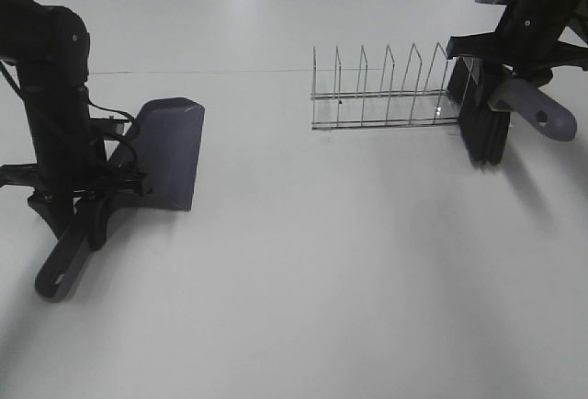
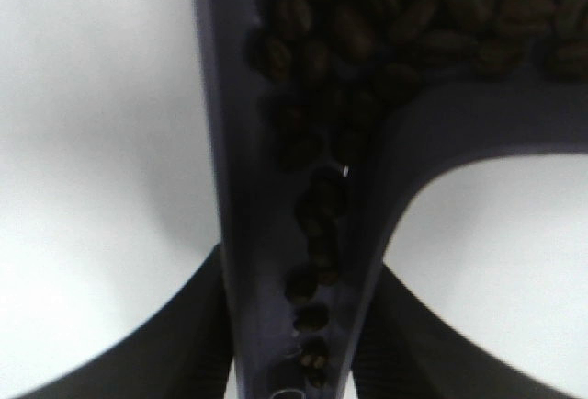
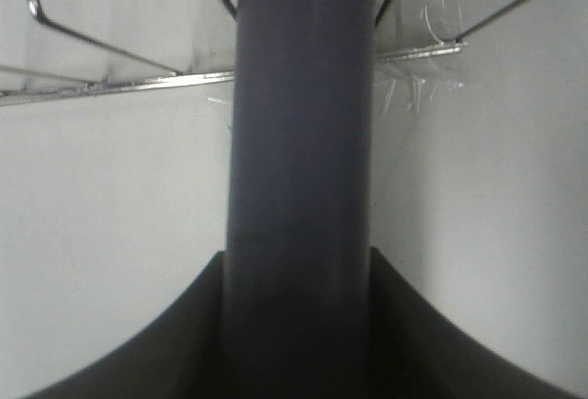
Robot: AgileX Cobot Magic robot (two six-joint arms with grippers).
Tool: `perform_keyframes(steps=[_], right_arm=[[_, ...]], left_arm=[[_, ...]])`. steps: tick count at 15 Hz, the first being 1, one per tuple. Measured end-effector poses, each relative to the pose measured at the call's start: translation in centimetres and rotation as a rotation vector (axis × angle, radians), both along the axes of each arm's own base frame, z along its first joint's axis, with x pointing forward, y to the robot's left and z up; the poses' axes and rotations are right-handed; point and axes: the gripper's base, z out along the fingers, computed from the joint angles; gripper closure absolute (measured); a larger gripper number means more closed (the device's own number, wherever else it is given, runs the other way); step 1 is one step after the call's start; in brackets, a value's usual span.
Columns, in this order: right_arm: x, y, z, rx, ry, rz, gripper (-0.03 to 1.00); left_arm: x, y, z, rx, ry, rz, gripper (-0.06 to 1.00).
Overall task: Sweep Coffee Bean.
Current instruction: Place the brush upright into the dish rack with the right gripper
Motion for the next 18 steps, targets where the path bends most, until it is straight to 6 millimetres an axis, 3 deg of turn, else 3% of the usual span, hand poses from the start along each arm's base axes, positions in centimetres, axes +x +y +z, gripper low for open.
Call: perform_keyframes(steps=[18], right_arm=[[0.35, -0.1, 0.12, -0.011, -0.036, -0.003, 0.66]], left_arm=[[0.3, -0.09, 0.14, -0.01, -0.039, 0.004, 0.62]])
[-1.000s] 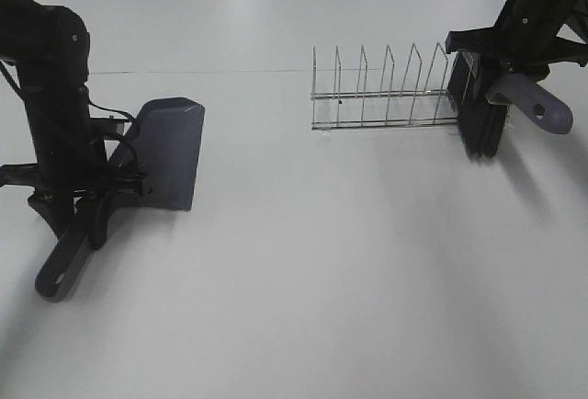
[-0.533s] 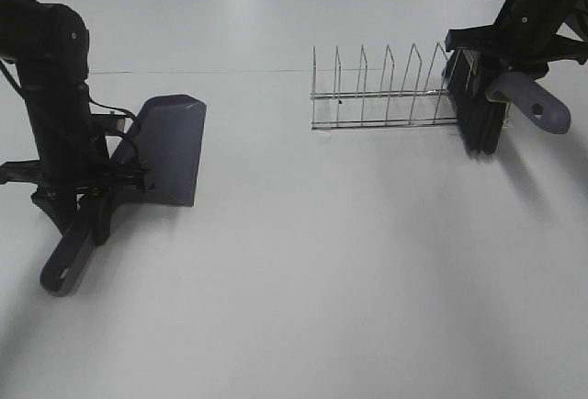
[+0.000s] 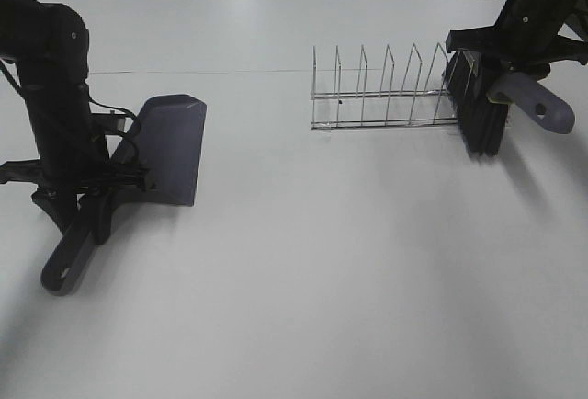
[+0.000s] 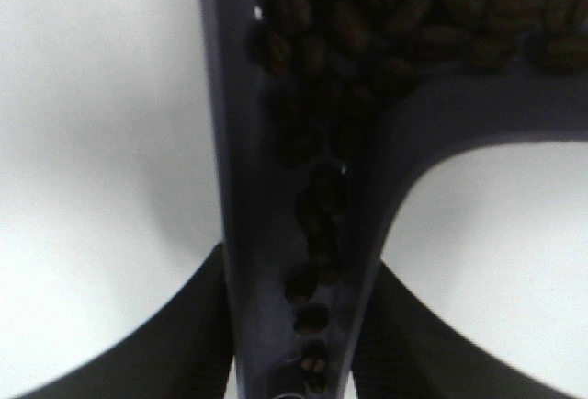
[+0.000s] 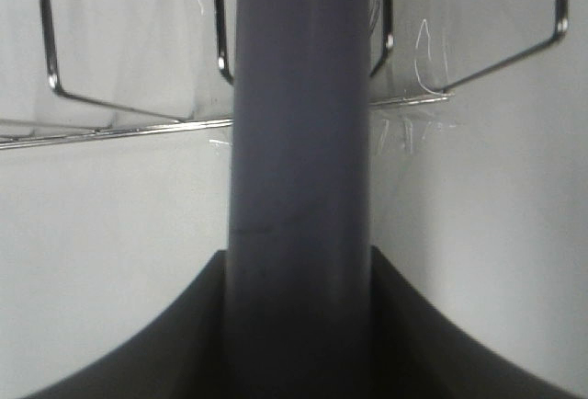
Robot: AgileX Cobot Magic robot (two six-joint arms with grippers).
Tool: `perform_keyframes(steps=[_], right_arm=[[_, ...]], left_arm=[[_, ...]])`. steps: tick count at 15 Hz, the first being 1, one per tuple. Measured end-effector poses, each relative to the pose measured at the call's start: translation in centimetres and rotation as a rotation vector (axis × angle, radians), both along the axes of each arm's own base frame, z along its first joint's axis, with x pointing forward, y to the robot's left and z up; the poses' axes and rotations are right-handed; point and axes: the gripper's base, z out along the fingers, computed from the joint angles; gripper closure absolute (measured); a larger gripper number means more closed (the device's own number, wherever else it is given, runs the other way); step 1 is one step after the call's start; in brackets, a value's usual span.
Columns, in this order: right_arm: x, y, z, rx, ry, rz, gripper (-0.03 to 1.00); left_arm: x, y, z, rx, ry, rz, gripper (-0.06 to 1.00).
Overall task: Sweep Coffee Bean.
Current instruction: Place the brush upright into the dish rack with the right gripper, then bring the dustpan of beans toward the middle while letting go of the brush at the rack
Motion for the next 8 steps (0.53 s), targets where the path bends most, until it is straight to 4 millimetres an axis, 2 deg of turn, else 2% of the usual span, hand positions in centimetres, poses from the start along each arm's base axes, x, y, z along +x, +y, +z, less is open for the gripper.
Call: perform_keyframes(steps=[1, 2, 4, 6, 8], right_arm=[[-0.1, 0.0, -0.02, -0.006, 0.011, 0.003, 0.65], [-0.24, -0.07, -0.03, -0.013, 0.027, -0.001, 0.59], [-0.49, -0.1, -0.08, -0.017, 0.056, 0.001, 0.41], [-0.74, -0.09, -0.12, -0.016, 0.084, 0.002, 0.34], [-0.86, -0.09, 0.15, -0.016, 0.087, 0.005, 0.33]], left_arm=[[0.0, 0.0, 0.0, 0.0, 0.0, 0.0, 0.62], [0.0, 0.0, 0.0, 0.0, 0.0, 0.0, 0.62], [0.01, 0.0, 0.0, 0.0, -0.001, 0.0, 0.62], [0.0, -0.04, 0.0, -0.003, 0.0, 0.003, 0.62], [-0.02, -0.24, 0.02, -0.022, 0.003, 0.017, 0.62]])
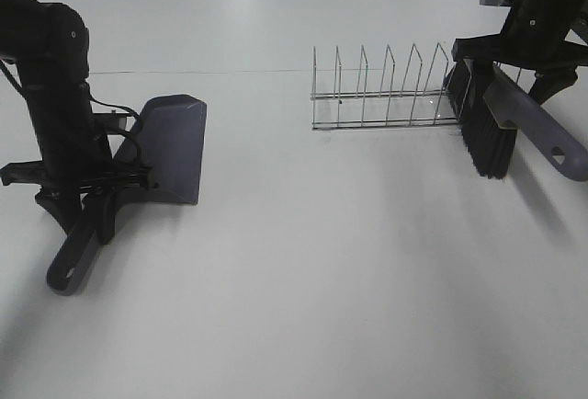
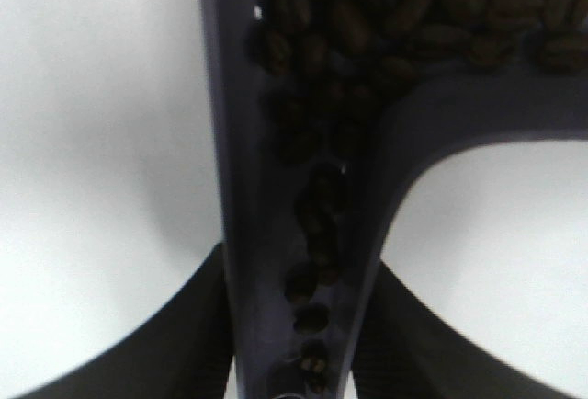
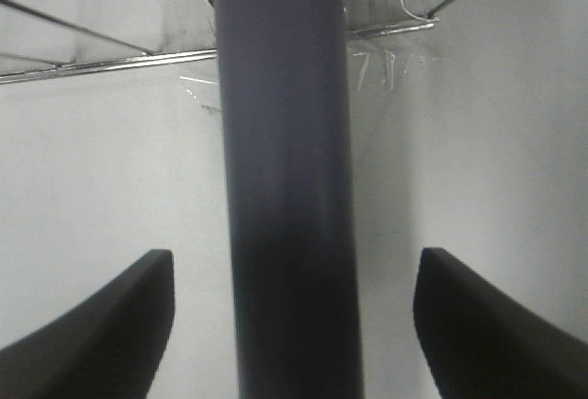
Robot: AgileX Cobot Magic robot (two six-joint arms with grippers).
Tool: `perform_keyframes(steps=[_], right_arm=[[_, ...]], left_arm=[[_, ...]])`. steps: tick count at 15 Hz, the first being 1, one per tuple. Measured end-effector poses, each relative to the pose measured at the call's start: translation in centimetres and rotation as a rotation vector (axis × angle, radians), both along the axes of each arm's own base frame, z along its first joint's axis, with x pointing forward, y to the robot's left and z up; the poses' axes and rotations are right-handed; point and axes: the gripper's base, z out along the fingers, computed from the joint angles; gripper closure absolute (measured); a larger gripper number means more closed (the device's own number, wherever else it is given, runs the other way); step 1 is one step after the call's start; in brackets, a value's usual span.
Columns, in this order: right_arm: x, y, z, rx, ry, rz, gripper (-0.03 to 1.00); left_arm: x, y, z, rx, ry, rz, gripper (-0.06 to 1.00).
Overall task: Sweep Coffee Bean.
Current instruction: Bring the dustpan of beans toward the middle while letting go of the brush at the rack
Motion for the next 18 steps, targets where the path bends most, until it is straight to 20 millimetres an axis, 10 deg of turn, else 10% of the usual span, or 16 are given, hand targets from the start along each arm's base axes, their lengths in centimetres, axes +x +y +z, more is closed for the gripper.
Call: perform_keyframes(steps=[6, 18], right_arm=[[-1.6, 0.0, 7.7, -0.013, -0.15, 0.045, 0.33], [-11.3, 0.3, 23.7, -0.044, -0.46, 0.106, 0.33]], left_arm=[[-0.1, -0.4, 0.1, -0.038, 0.009, 0.03, 0.62], [-0.2, -0.8, 0.2, -0.068, 0.025, 0.07, 0.62]])
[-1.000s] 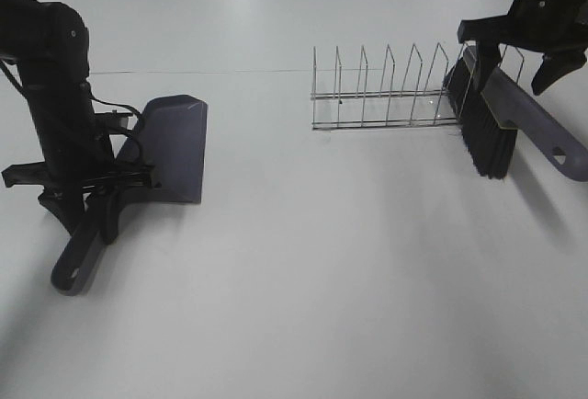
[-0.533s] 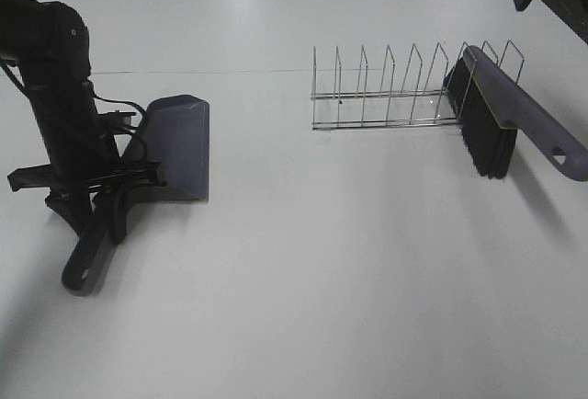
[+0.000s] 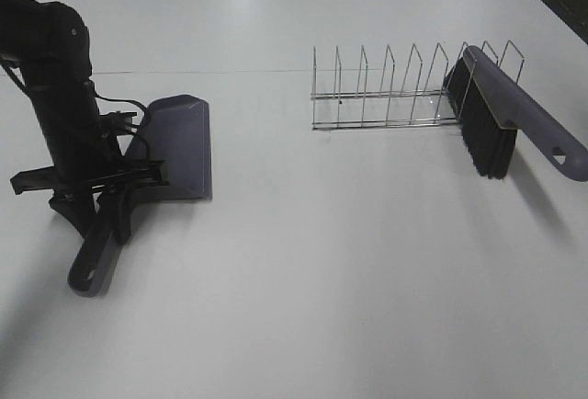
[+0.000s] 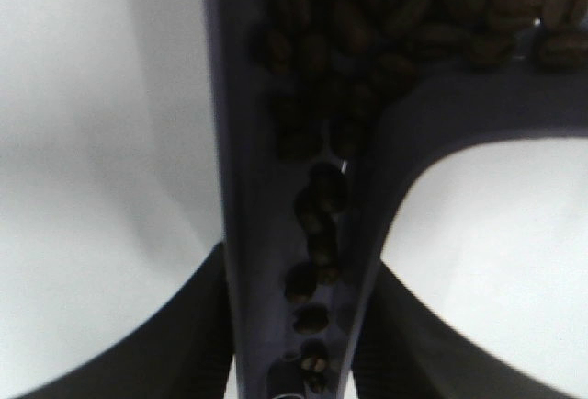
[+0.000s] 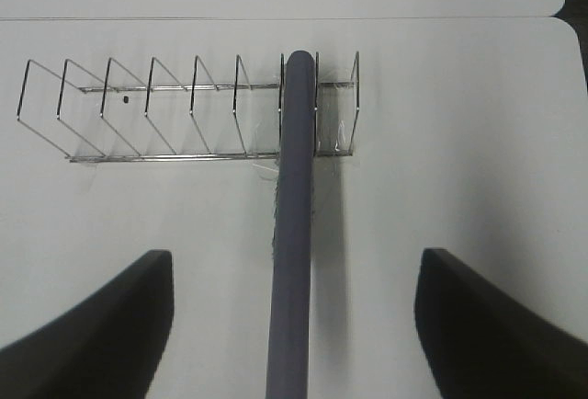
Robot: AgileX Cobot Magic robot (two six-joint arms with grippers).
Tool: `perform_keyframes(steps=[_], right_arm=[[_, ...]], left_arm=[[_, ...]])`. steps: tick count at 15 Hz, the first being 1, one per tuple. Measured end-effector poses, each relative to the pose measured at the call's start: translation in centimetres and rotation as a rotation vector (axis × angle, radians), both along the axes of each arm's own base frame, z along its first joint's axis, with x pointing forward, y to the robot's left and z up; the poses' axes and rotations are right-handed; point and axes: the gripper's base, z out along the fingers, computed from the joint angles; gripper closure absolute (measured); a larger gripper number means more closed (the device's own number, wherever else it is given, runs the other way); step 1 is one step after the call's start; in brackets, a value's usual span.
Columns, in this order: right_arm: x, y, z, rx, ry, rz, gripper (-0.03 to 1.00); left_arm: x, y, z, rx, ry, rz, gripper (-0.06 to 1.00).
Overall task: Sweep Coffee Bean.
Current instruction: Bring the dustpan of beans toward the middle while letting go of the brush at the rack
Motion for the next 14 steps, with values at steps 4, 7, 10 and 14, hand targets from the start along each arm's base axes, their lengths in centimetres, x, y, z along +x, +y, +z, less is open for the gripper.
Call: perform_keyframes(steps=[4, 7, 10, 14], right_arm=[[-6.0, 0.4, -1.8, 0.033, 0.089, 0.007, 0.33], [-10.1, 0.9, -3.2, 0.074, 0.109, 0.03, 0.33], [-15.5, 1.4, -3.4, 0.092, 0.018, 0.062, 0.33], [-22.2, 1.6, -3.8, 0.082, -0.092, 0.083, 0.33]], left_arm=[[0.7, -0.1, 0.2, -0.014, -0.087, 0.013, 0.62], [1.1, -0.2, 0.3, -0.022, -0.13, 0.013, 0.62], [1.2, -0.2, 0.3, -0.032, -0.153, -0.015, 0.61], [1.1, -0.2, 0.5, -0.039, -0.146, -0.036, 0.27]])
